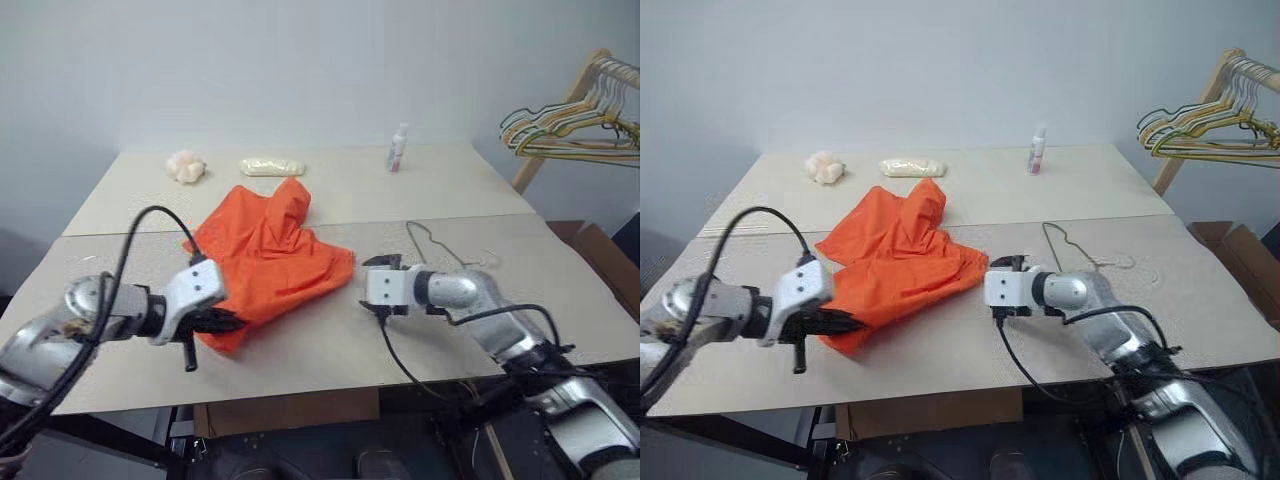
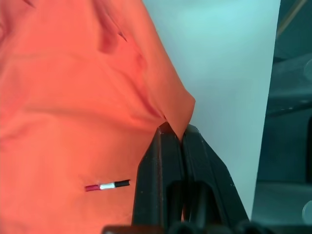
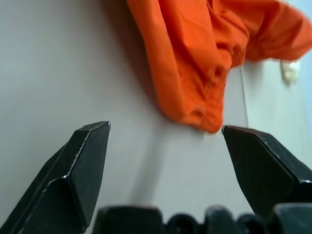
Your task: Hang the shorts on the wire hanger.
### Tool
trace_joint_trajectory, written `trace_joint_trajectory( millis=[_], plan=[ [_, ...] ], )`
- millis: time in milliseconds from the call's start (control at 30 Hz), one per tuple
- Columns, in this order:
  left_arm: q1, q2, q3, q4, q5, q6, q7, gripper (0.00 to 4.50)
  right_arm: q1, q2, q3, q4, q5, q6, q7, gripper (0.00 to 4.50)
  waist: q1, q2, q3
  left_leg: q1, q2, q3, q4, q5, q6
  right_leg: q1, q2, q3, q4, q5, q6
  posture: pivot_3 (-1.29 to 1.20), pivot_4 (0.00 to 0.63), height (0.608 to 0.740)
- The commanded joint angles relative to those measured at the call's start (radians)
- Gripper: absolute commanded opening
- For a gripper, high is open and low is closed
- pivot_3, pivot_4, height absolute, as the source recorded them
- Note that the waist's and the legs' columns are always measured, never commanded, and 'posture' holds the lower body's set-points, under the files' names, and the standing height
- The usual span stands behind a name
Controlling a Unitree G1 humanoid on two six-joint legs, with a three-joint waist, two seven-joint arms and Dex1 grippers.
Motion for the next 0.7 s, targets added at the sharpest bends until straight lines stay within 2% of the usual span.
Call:
trace_joint_trajectory(
  millis=[33, 133, 300, 400, 700],
  plan=[
    [0.036, 0.026, 0.103, 0.008, -0.009, -0.067, -0.058, 0.04, -0.078, 0.070, 0.013, 0.149, -0.076, -0.139, -0.113, 4.28, 0.002, 0.000, 0.000, 0.000, 0.000, 0.000, 0.000, 0.000, 0.000, 0.000, 0.000, 0.000, 0.000, 0.000, 0.000, -0.04, 0.000, 0.740],
    [0.083, 0.030, 0.164, -0.005, -0.016, -0.075, -0.073, 0.04, -0.149, 0.143, 0.052, 0.320, -0.156, -0.220, -0.202, 4.28, 0.004, 0.000, 0.000, -0.001, 0.000, 0.000, 0.000, 0.000, -0.001, -0.002, 0.000, 0.001, 0.002, 0.000, 0.000, -0.02, 0.000, 0.740],
    [0.132, 0.022, 0.216, -0.042, -0.023, -0.059, -0.077, 0.04, -0.244, 0.203, 0.089, 0.558, -0.245, -0.325, -0.327, 4.28, 0.019, 0.000, 0.000, -0.001, 0.000, 0.001, 0.000, 0.001, -0.002, -0.005, 0.000, 0.002, 0.009, 0.000, 0.000, 0.00, 0.000, 0.740],
    [0.159, 0.019, 0.240, -0.063, -0.027, -0.048, -0.072, 0.00, -0.259, 0.194, 0.077, 0.607, -0.233, -0.405, -0.313, 3.37, 0.026, 0.000, 0.000, -0.001, 0.000, 0.001, 0.000, 0.001, -0.002, -0.005, 0.000, 0.002, 0.012, 0.000, 0.000, 0.01, 0.000, 0.740],
    [0.179, 0.011, 0.237, -0.051, -0.016, -0.074, -0.066, 0.00, -0.250, 0.126, 0.030, 0.594, -0.204, -0.537, -0.281, 0.15, 0.024, 0.000, 0.000, -0.001, 0.000, 0.001, 0.000, 0.001, -0.002, -0.006, 0.000, 0.002, 0.013, 0.000, 0.000, -0.01, 0.000, 0.740]
  ],
)
